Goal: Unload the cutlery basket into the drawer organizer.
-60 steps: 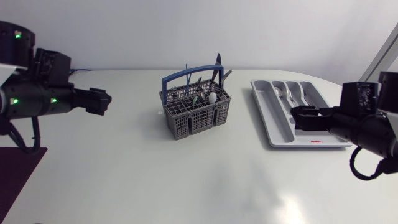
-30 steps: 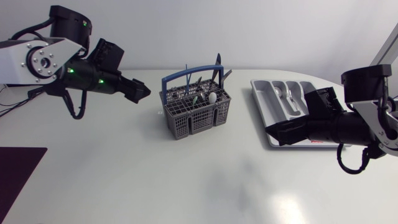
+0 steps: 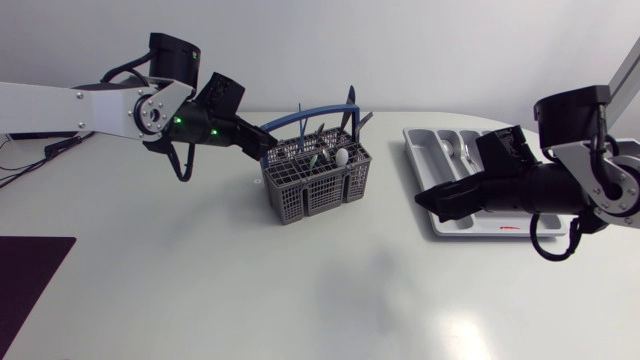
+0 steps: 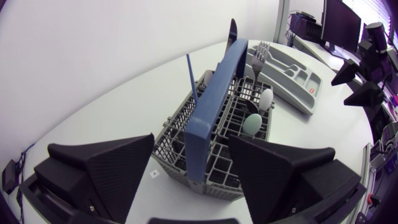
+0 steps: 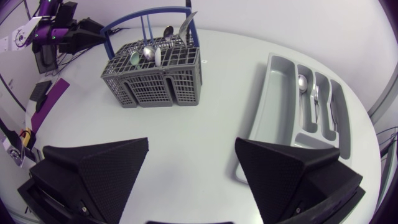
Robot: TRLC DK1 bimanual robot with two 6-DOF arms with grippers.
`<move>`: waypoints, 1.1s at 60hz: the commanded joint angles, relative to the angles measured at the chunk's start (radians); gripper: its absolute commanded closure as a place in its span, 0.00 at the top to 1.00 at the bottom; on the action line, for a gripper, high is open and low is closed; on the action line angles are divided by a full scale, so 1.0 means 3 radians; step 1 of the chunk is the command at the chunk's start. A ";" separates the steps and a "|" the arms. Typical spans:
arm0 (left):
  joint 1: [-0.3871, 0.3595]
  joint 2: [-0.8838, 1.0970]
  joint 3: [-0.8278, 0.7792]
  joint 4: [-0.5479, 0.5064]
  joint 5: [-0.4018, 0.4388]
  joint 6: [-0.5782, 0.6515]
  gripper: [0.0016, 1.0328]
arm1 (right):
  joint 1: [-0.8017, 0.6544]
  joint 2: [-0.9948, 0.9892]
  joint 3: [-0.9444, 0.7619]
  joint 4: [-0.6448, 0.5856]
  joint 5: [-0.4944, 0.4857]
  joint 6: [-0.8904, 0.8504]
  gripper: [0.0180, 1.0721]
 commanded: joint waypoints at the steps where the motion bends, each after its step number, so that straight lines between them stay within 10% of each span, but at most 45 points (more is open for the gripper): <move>1: -0.0028 0.0154 0.0138 0.0122 0.0037 0.0072 0.70 | 0.0050 0.0091 0.0115 0.0011 -0.0031 -0.0088 0.95; 22: -0.0085 0.0220 0.0051 0.0285 -0.0030 0.0175 0.19 | 0.0091 0.0510 0.0447 0.0017 -0.0026 -0.0159 0.95; 66: 0.0110 -0.0373 -0.0548 -0.0405 0.0829 0.0870 0.14 | 0.0055 0.0480 0.0345 0.0022 -0.0052 -0.0256 0.95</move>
